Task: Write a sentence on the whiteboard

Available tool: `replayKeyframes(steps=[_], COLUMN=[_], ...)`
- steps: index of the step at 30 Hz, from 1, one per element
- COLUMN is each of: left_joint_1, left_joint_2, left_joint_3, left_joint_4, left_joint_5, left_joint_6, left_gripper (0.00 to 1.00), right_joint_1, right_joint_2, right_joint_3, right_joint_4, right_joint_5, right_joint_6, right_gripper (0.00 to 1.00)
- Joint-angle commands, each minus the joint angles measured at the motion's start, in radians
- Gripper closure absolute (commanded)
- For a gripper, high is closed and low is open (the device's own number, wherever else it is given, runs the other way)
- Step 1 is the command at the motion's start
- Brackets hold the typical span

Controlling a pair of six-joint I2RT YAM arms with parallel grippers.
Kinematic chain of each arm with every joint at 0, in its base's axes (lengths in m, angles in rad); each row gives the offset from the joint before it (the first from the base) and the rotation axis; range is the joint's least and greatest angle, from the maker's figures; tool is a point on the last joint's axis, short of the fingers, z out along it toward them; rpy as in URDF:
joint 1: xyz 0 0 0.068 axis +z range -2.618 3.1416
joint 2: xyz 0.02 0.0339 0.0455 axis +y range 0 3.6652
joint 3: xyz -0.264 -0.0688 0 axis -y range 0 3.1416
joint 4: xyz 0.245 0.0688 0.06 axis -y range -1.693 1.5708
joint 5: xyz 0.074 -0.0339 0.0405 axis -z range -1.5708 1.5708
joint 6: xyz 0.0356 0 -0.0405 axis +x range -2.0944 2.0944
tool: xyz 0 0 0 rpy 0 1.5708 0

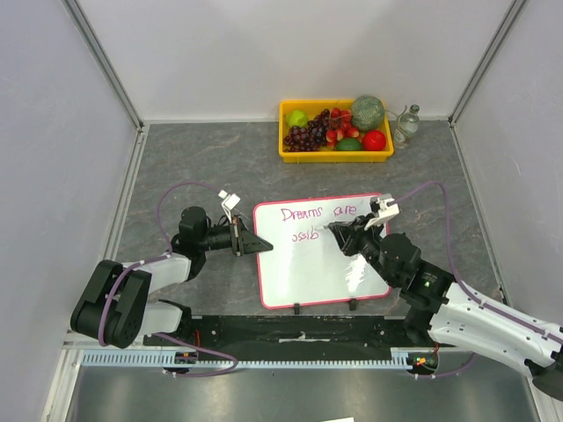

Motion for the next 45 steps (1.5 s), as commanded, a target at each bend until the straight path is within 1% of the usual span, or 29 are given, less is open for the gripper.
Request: replayKeyframes(steps=[1,16,23,24,30,45], left_joint_1=[-0.004,-0.006,-0.004,-0.004,-0.004,-0.004], left_joint_2=[0.010,0.010,0.010,0.010,0.013,0.013], left_joint_3=[-0.020,-0.020,-0.020,-0.020,-0.020,-0.020], left_joint_4=[-0.066,-0.066,-0.066,-0.066,-0.066,-0.066], left_joint_5=[-0.089,-0.088,-0.088,-0.088,-0.088,-0.089], left_joint_6=[0.147,0.147,0.147,0.148,0.148,0.148], left_gripper=[0.98,0.98,0.98,0.98,0.98,0.98], right_joint_1=[-0.014,-0.037,-0.038,-0.040,-0.038,-0.038], right_joint_2=[-0.005,0.021,0.005,0.000,-0.011,-0.029], right_joint_3=[0.058,0.048,0.021,0.019,0.015,-0.013], right_joint_4=[-0.026,-0.043,-0.057,-0.084,-0.118,-0.155], right_joint_5=[0.054,0.069,0.034,0.031,0.004,-0.050], right_joint_6=[-0.008,-0.005,-0.005,-0.005,-0.005,0.006], right_gripper=[1.00,1.00,1.00,1.00,1.00,1.00])
